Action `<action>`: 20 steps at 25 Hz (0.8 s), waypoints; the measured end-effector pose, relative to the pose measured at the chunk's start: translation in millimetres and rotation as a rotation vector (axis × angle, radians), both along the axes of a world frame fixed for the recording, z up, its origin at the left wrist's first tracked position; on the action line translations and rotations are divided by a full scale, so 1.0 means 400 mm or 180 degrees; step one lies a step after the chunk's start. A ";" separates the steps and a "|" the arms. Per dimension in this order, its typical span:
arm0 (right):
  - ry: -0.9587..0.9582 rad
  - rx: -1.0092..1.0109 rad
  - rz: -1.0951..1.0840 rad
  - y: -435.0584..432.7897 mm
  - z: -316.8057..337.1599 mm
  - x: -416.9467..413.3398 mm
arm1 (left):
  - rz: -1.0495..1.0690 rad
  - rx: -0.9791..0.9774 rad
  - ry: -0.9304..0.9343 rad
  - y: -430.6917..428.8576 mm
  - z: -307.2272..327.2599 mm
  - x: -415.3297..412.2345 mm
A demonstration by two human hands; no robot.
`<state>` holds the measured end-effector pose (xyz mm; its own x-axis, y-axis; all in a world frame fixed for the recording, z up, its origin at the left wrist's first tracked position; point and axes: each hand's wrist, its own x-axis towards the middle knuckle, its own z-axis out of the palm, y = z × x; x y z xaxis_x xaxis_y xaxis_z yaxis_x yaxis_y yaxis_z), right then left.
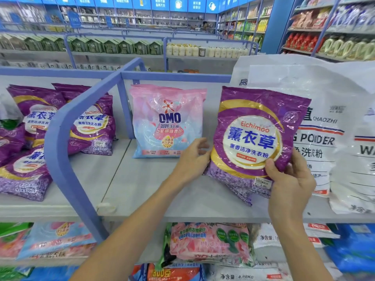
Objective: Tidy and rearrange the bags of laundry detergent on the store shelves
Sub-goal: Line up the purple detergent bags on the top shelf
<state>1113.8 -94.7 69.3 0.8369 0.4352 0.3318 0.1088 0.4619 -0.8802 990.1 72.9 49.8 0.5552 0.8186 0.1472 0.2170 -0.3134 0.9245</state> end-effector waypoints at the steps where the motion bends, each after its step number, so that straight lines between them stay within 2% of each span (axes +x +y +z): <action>1: 0.0023 0.0025 -0.0058 -0.009 0.000 0.013 | -0.0031 -0.0117 0.0049 -0.002 -0.004 0.017; 7: 0.0163 0.0060 -0.0194 -0.055 -0.010 0.061 | -0.0263 -0.0679 -0.0076 -0.008 -0.026 0.055; 12: 0.0317 0.0033 -0.0192 -0.077 -0.025 0.078 | -0.0534 -0.0763 -0.0010 -0.015 -0.042 0.081; 17: 0.0392 0.0005 -0.0201 -0.081 -0.034 0.082 | -0.0380 -0.1126 -0.0223 -0.009 -0.020 0.046; 20: 0.0372 -0.0064 -0.0108 -0.054 -0.032 0.062 | -0.0148 -0.1406 -0.0594 0.014 0.001 -0.024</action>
<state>1138.6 -116.5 56.6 0.8837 0.4117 0.2227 0.0203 0.4417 -0.8969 980.7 78.4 50.1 0.5898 0.8002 -0.1084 0.0299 0.1125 0.9932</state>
